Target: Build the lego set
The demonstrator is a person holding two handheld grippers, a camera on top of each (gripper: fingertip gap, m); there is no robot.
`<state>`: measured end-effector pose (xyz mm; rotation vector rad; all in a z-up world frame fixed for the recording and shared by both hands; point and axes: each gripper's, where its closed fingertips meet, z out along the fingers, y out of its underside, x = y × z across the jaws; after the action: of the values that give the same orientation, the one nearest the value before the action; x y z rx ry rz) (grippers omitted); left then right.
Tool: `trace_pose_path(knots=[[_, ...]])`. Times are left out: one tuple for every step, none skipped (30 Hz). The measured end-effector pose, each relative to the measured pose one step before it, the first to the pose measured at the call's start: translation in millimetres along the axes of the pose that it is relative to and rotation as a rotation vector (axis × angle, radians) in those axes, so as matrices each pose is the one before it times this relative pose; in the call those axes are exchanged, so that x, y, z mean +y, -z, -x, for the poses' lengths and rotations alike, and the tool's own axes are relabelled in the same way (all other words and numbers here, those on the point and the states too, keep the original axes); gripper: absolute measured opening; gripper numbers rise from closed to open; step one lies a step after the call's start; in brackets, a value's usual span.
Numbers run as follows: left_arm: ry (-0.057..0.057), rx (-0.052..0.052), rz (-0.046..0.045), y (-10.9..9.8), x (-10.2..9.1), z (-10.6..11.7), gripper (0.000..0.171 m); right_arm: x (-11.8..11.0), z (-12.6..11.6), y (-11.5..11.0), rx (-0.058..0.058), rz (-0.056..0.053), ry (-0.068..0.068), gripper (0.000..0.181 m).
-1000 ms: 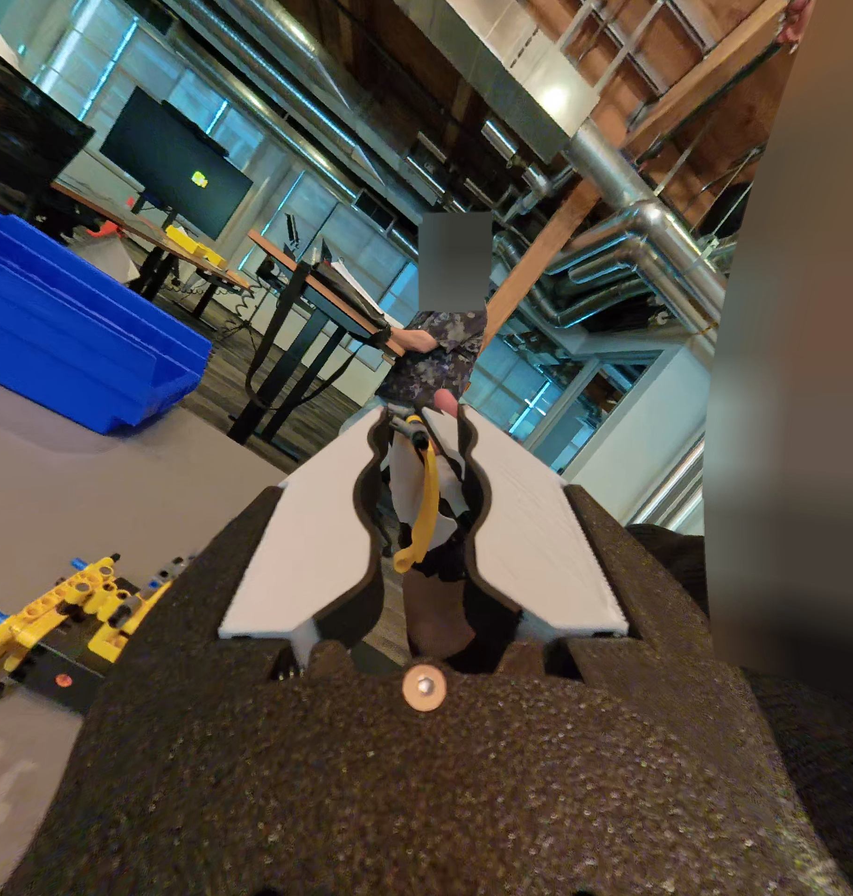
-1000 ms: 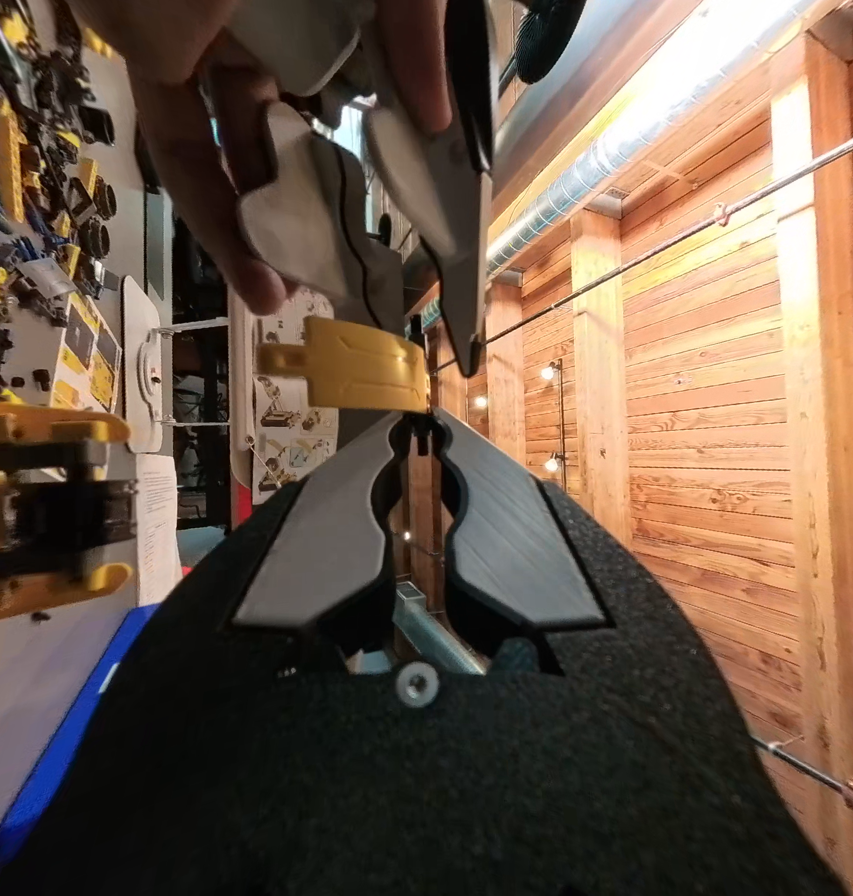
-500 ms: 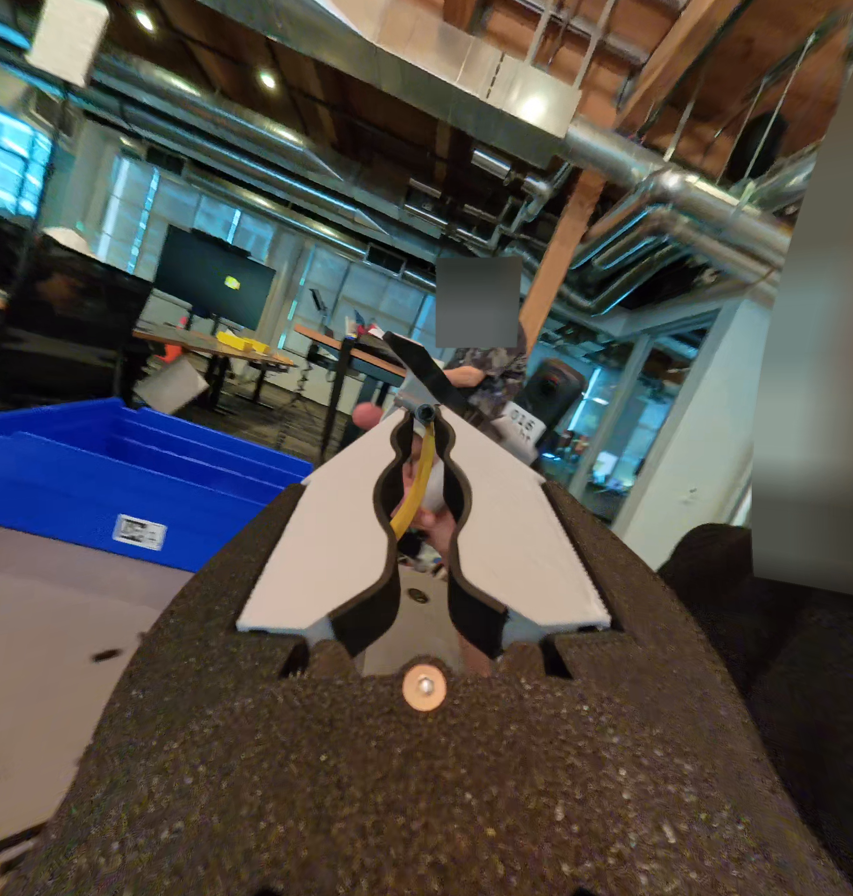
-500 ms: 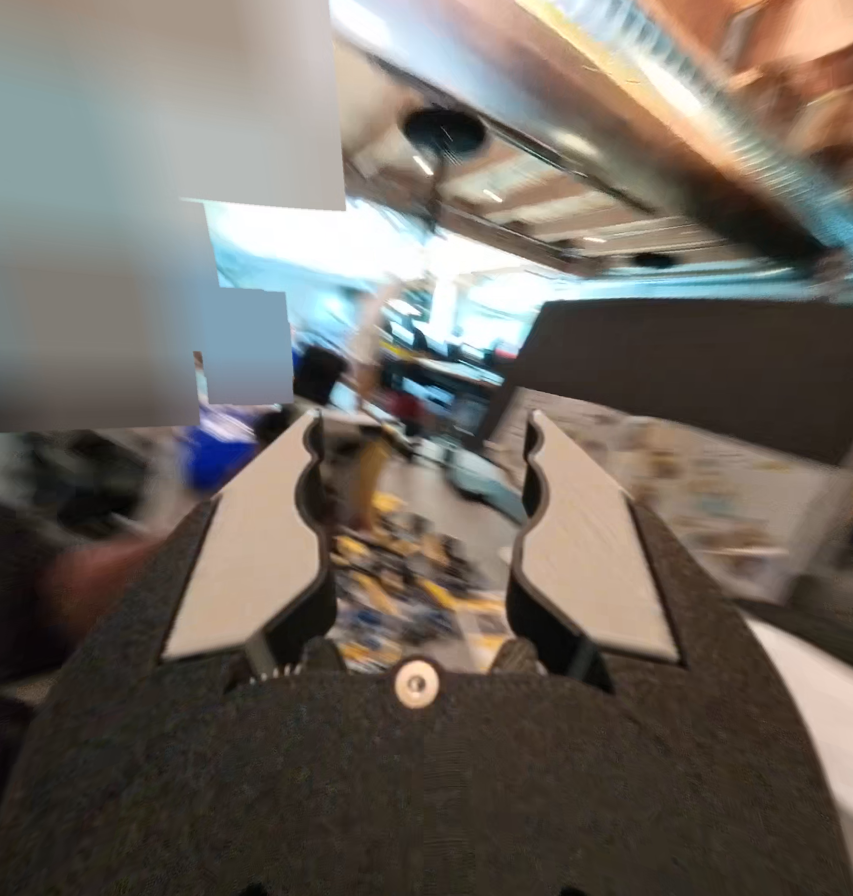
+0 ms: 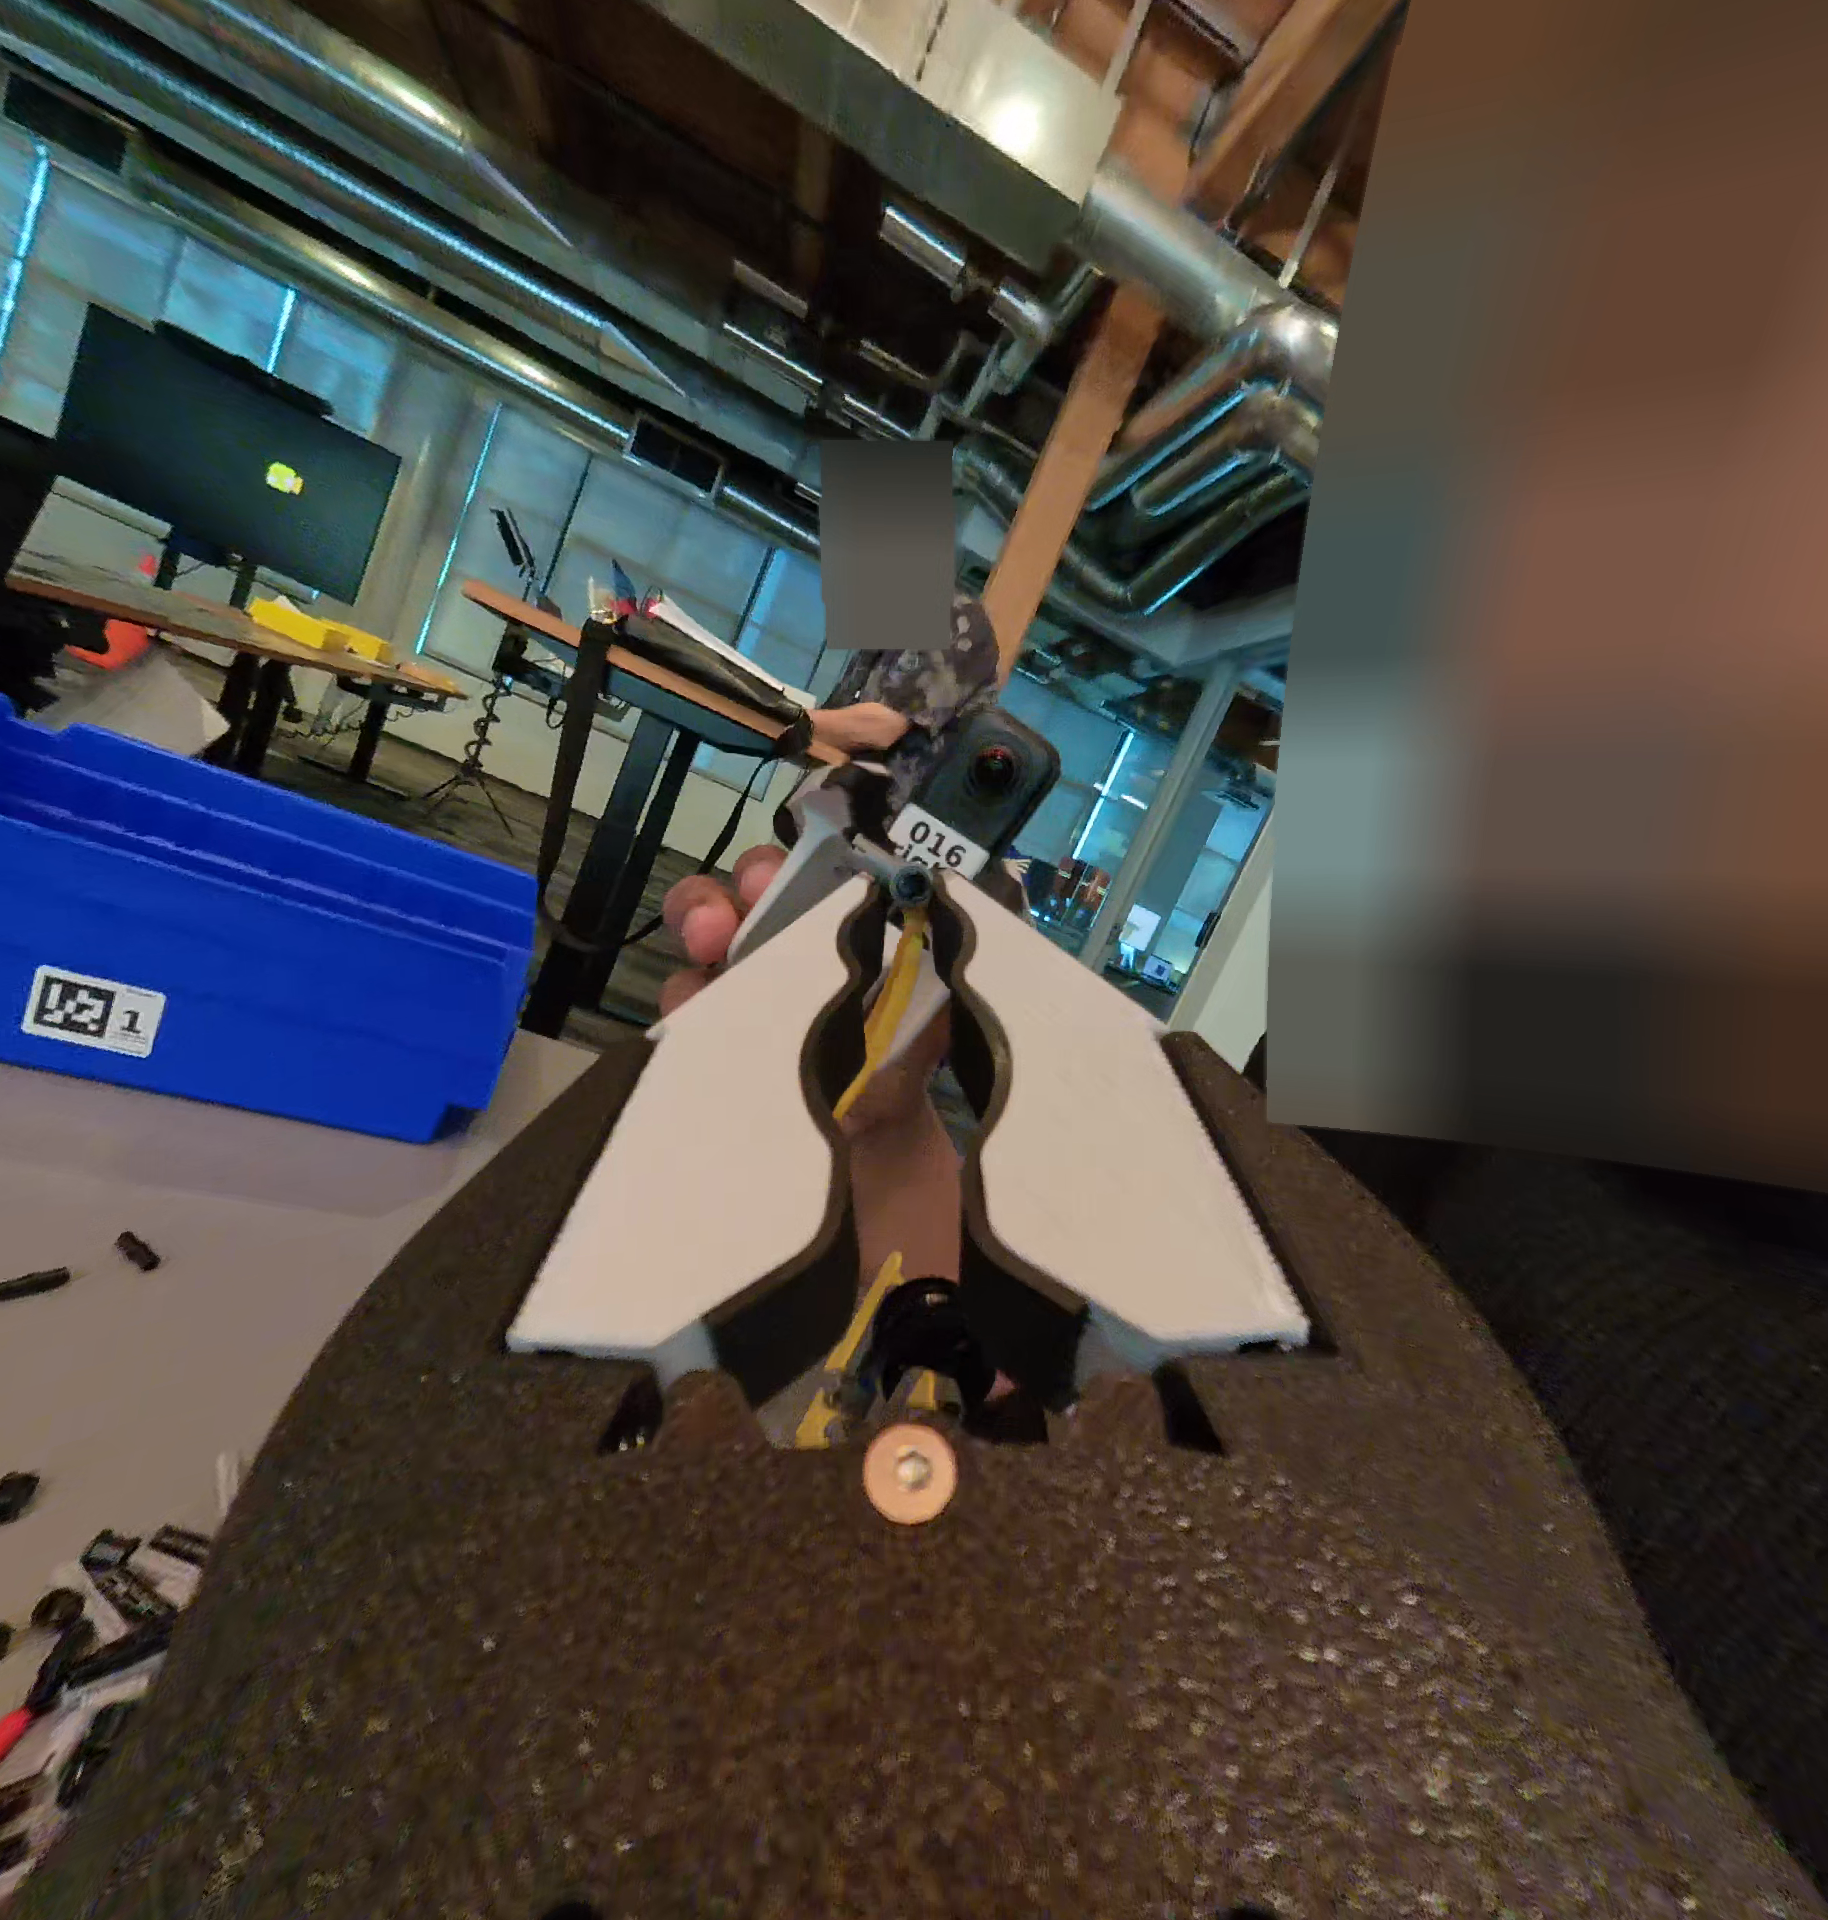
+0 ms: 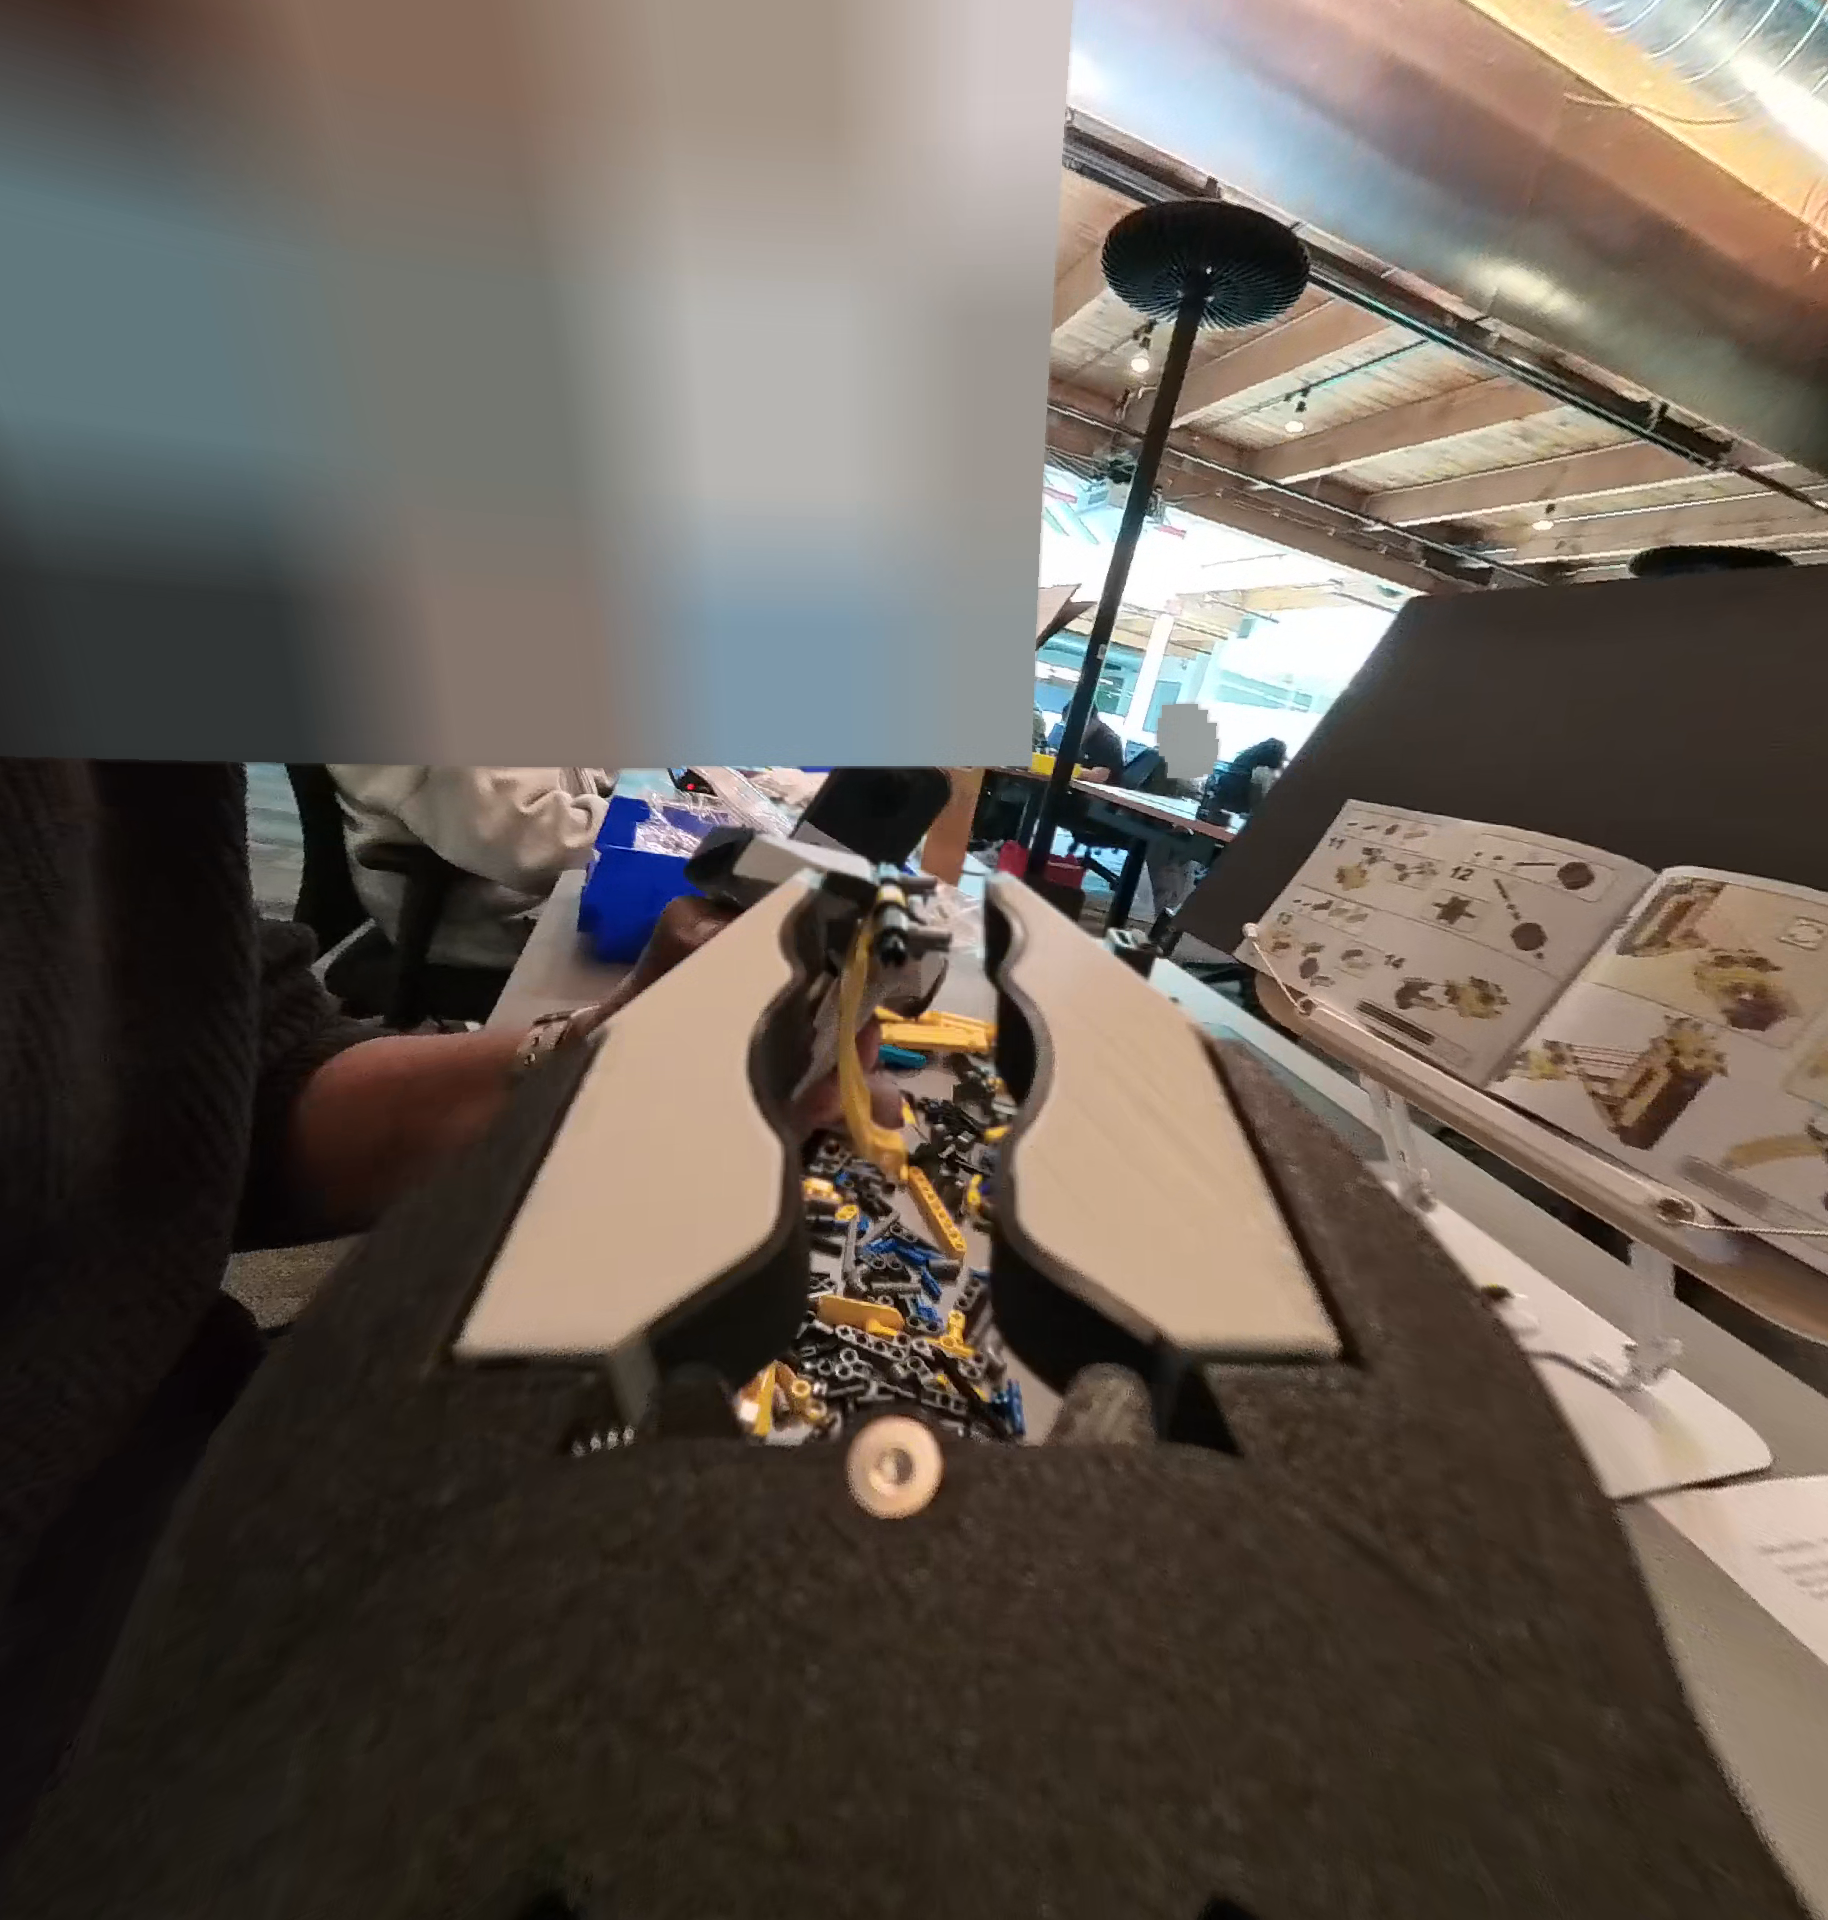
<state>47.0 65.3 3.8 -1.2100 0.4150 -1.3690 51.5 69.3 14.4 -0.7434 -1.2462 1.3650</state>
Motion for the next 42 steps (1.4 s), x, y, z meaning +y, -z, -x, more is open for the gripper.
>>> trace_pose_path(knots=[[0.0008, 0.0111, -0.00231, 0.43, -1.04, -2.21, 0.007, -1.02, 0.96, 0.76, -0.0081, -0.0077, -0.0028, 0.026], [0.0040, 0.0112, -0.00386, 0.24, -1.25, -2.16, 0.007, -0.30, 2.40, 0.15, -0.0137, -0.0037, -0.0002, 0.025], [0.0036, 0.0001, 0.00021, -0.15, 0.13, -0.31, 0.007, 0.97, 2.30, -0.71, -0.0119, 0.0038, -0.0003, 0.024], [0.0034, 0.0007, 0.00499, -0.47, 1.33, -0.31, 0.007, 2.20, 0.33, -1.11, 0.0005, 0.0100, 0.0013, 0.025], [0.0030, 0.0072, 0.00308, -0.94, 1.09, -1.65, 0.007, 2.74, -0.22, -1.18, 0.0047, 0.0127, 0.0061, 0.025], [0.0017, 0.0050, 0.00317, -1.11, 0.93, -1.47, 0.007, 2.12, 0.22, -0.89, 0.0028, 0.0099, 0.0086, 0.025], [-0.0023, -0.0012, 0.00868, -1.09, 1.72, -0.24, 0.007, 0.63, 0.70, -0.54, 0.0013, 0.0021, 0.0079, 0.024], [-0.0059, -0.0034, 0.01028, -0.87, 2.00, 0.05, 0.007, -0.67, 1.45, 0.00, -0.0038, -0.0041, 0.0060, 0.019], [-0.0052, -0.0002, 0.00512, -0.37, 1.17, -0.35, 0.007, -0.68, 1.18, 0.20, -0.0039, -0.0046, 0.0037, 0.017], [-0.0004, 0.0046, 0.00141, -0.14, 0.62, -1.04, 0.007, -0.37, 0.35, 0.35, -0.0006, -0.0016, 0.0039, 0.015], [0.0017, 0.0006, 0.00193, 0.04, 0.59, -0.05, 0.006, 0.34, 0.34, 0.36, -0.0013, 0.0022, 0.0047, 0.015], [0.0005, -0.0020, -0.00193, 0.26, 0.14, 0.51, 0.006, 0.57, 0.38, 0.05, -0.0016, 0.0038, 0.0044, 0.015], [0.0034, 0.0023, 0.00051, 0.16, 0.50, -0.06, 0.006, 0.19, 0.70, 0.24, -0.0030, 0.0006, 0.0048, 0.015], [0.0038, 0.0069, 0.00115, -0.13, 0.56, -0.86, 0.006, -0.48, 1.19, 0.31, -0.0053, -0.0040, 0.0043, 0.015], [0.0011, 0.0068, -0.00048, -0.14, 0.30, -1.19, 0.006, -0.67, 0.92, 0.19, -0.0046, -0.0053, 0.0019, 0.015], [-0.0024, 0.0028, -0.00263, -0.18, 0.08, -0.65, 0.006, -0.48, 0.46, 0.12, -0.0018, -0.0038, 0.0006, 0.015], [-0.0026, 0.0014, -0.00259, -0.10, -0.03, -0.56, 0.006, -0.10, -0.25, 0.05, 0.0016, -0.0013, -0.0003, 0.017], [0.0001, 0.0012, -0.00114, 0.16, 0.07, -0.13, 0.006, 0.53, -0.12, 0.14, -0.0001, 0.0036, -0.0032, 0.019], [0.0026, -0.0003, -0.00203, 0.44, -0.14, 0.24, 0.006, 0.76, 0.87, 0.30, -0.0079, 0.0067, -0.0071, 0.020], [0.0039, -0.0001, -0.00405, 0.52, -0.38, 0.33, 0.006, -0.06, 0.99, 0.31, -0.0090, 0.0026, -0.0091, 0.020], [0.0056, 0.0026, -0.00325, 0.50, -0.33, 0.02, 0.006, -0.71, 0.61, 0.29, -0.0049, -0.0030, -0.0064, 0.020], [0.0041, 0.0029, -0.00164, 0.24, -0.05, -0.17, 0.006, -0.57, 0.33, -0.02, -0.0015, -0.0023, -0.0016, 0.019], [0.0008, 0.0023, 0.00318, -0.15, 0.84, -0.30, 0.006, 0.40, -0.27, -0.26, 0.0037, 0.0030, 0.0032, 0.020], [-0.0028, 0.0013, 0.00400, -0.29, 1.04, -0.39, 0.006, 1.63, -0.64, -0.57, 0.0065, 0.0091, 0.0080, 0.019], [-0.0032, 0.0003, 0.00363, -0.57, 0.92, -0.35, 0.006, 2.28, -0.15, -0.79, 0.0042, 0.0122, 0.0101, 0.018], [-0.0018, -0.0021, 0.00315, -0.46, 0.78, 0.15, 0.006, 1.83, 0.19, -0.86, 0.0024, 0.0099, 0.0078, 0.019], [-0.0006, -0.0022, -0.00119, -0.22, -0.04, 0.23, 0.006, 0.78, 0.29, -0.74, 0.0014, 0.0054, 0.0078, 0.016], [0.0006, -0.0003, -0.00548, 0.14, -0.72, -0.11, 0.006, 0.02, 0.37, -0.47, 0.0031, 0.0022, 0.0124, 0.016], [-0.0020, -0.0005, -0.00214, 0.13, -0.54, -0.09, 0.006, -0.30, -0.15, -0.21, 0.0059, 0.0036, 0.0162, 0.016], [-0.0032, -0.0029, -0.00101, -0.02, -0.32, -0.06, 0.006, -0.12, -0.33, -0.13, 0.0042, 0.0059, 0.0133, 0.016], [-0.0036, -0.0021, -0.00165, -0.10, -0.44, -0.06, 0.006, -0.40, -0.26, -0.14, 0.0010, 0.0041, 0.0051, 0.015], [-0.0032, -0.0013, -0.00357, -0.12, -0.57, -0.34, 0.006, -0.78, -0.01, -0.17, -0.0014, -0.0001, 0.0005, 0.015], [-0.0013, 0.0013, -0.00220, -0.30, -0.36, -0.61, 0.006, -0.73, -0.06, -0.01, -0.0010, -0.0015, 0.0013, 0.015], [0.0025, -0.0006, -0.00362, -0.21, -0.42, -0.05, 0.006, -0.39, -0.18, 0.04, 0.0015, 0.0003, 0.0040, 0.015], [0.0052, 0.0000, -0.00402, -0.05, -0.35, 0.23, 0.006, -0.20, -0.10, -0.07, 0.0021, 0.0008, 0.0062, 0.015], [0.0095, 0.0041, -0.00297, -0.07, -0.17, -0.11, 0.006, -0.37, 0.11, 0.11, -0.0002, -0.0006, 0.0045, 0.015], [0.0101, 0.0058, -0.00181, -0.14, 0.14, -0.30, 0.006, -0.33, 0.26, 0.20, -0.0025, -0.0014, 0.0005, 0.014], [0.0033, 0.0017, -0.00244, -0.28, 0.17, -0.14, 0.006, -0.31, 0.30, 0.35, -0.0034, -0.0014, -0.0006, 0.014], [-0.0038, -0.0015, -0.00196, -0.35, 0.15, -0.15, 0.006, -0.37, 0.52, 0.31, -0.0046, -0.0016, -0.0001, 0.014], [-0.0057, -0.0010, 0.00124, -0.39, 0.42, -0.47, 0.006, -0.42, 0.54, 0.51, -0.0047, -0.0007, 0.0012, 0.014], [-0.0041, -0.0015, 0.00369, -0.41, 0.46, -0.45, 0.006, -0.15, 0.45, 0.46, -0.0025, 0.0010, 0.0024, 0.014], [-0.0023, -0.0016, 0.00153, -0.21, 0.12, -0.10, 0.006, -0.15, 0.25, 0.29, -0.0027, -0.0001, 0.0010, 0.014]])
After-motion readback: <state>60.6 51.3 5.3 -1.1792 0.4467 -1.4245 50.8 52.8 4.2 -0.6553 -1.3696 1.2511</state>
